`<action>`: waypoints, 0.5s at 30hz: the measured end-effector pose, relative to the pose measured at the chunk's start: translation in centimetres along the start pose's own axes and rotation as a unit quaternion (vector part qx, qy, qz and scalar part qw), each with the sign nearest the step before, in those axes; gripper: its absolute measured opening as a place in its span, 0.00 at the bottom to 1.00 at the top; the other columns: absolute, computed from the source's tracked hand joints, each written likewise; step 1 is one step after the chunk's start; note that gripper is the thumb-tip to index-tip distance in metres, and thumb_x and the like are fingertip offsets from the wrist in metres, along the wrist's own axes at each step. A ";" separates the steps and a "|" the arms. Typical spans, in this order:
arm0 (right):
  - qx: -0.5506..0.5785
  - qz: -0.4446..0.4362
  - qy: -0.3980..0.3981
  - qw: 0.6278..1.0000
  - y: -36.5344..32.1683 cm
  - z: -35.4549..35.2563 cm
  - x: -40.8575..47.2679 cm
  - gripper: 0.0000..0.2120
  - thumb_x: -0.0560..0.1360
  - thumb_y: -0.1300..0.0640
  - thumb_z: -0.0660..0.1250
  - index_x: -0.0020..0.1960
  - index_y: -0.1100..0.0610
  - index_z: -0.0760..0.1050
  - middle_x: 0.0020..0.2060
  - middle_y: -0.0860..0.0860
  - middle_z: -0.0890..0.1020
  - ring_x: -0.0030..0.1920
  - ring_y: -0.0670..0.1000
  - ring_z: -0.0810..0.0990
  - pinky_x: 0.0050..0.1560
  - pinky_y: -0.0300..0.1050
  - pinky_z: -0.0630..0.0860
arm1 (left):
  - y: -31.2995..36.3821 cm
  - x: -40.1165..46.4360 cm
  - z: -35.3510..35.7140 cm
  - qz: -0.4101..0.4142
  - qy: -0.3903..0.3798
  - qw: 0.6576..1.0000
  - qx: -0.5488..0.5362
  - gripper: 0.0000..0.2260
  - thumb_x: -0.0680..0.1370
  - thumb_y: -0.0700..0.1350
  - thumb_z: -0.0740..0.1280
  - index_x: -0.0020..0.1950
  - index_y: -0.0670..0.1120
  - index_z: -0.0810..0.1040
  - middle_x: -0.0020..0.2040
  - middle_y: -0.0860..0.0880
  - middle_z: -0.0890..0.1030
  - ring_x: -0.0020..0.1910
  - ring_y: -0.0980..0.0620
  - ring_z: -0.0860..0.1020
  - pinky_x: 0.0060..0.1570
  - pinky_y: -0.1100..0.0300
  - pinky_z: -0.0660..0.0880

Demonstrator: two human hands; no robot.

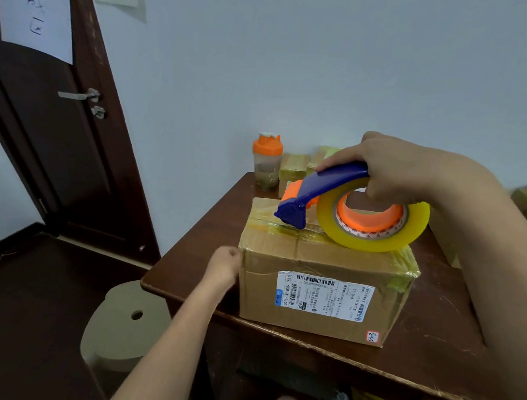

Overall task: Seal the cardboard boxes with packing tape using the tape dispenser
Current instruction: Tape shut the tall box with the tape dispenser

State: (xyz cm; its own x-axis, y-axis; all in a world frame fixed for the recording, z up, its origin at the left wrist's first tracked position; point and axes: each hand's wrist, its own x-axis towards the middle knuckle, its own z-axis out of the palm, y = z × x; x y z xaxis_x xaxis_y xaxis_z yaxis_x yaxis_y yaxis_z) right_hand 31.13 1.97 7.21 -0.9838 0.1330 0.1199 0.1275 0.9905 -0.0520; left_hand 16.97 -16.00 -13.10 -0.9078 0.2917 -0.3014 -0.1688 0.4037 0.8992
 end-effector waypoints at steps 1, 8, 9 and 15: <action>-0.001 -0.001 0.000 1.000 0.0 0.0 -0.1 0.35 0.71 0.67 0.69 0.69 0.37 0.68 0.42 0.43 0.63 0.45 0.50 0.69 0.37 0.37 0.66 | -1.0 -0.2 0.1 0.004 -0.001 0.999 0.034 0.11 0.82 0.40 0.58 0.52 0.39 0.80 0.49 0.39 0.82 0.46 0.45 0.79 0.39 0.57 0.73; -0.006 -0.002 0.004 1.000 -0.2 0.1 -0.1 0.34 0.71 0.66 0.68 0.68 0.35 0.67 0.42 0.43 0.63 0.43 0.48 0.70 0.42 0.42 0.69 | 1.6 -0.9 -1.9 0.187 0.118 0.972 -0.080 0.08 0.81 0.46 0.63 0.46 0.45 0.78 0.46 0.46 0.81 0.47 0.48 0.79 0.50 0.51 0.76; -0.006 0.000 0.003 1.000 -0.1 0.1 -0.1 0.34 0.71 0.66 0.68 0.68 0.35 0.67 0.42 0.43 0.63 0.43 0.49 0.70 0.42 0.42 0.70 | 2.5 -1.3 -2.2 0.218 0.100 0.963 -0.118 0.09 0.82 0.50 0.62 0.50 0.49 0.79 0.51 0.49 0.82 0.52 0.51 0.80 0.55 0.54 0.76; -0.007 0.002 -0.003 1.000 0.3 0.2 -0.2 0.36 0.70 0.65 0.68 0.69 0.35 0.66 0.43 0.44 0.64 0.47 0.54 0.73 0.45 0.46 0.76 | 4.0 -4.0 -2.1 0.202 -0.142 0.960 -0.129 0.27 0.77 0.57 0.65 0.75 0.54 0.67 0.67 0.58 0.75 0.61 0.61 0.76 0.62 0.63 0.73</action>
State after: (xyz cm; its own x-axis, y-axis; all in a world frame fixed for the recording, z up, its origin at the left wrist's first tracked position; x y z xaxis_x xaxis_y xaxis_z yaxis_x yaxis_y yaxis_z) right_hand 31.32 2.21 7.01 -0.9839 0.1375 0.1143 0.1338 0.9902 -0.0394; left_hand 19.16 -17.35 -7.62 -0.7835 0.6195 0.0478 0.0526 -0.0106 0.9986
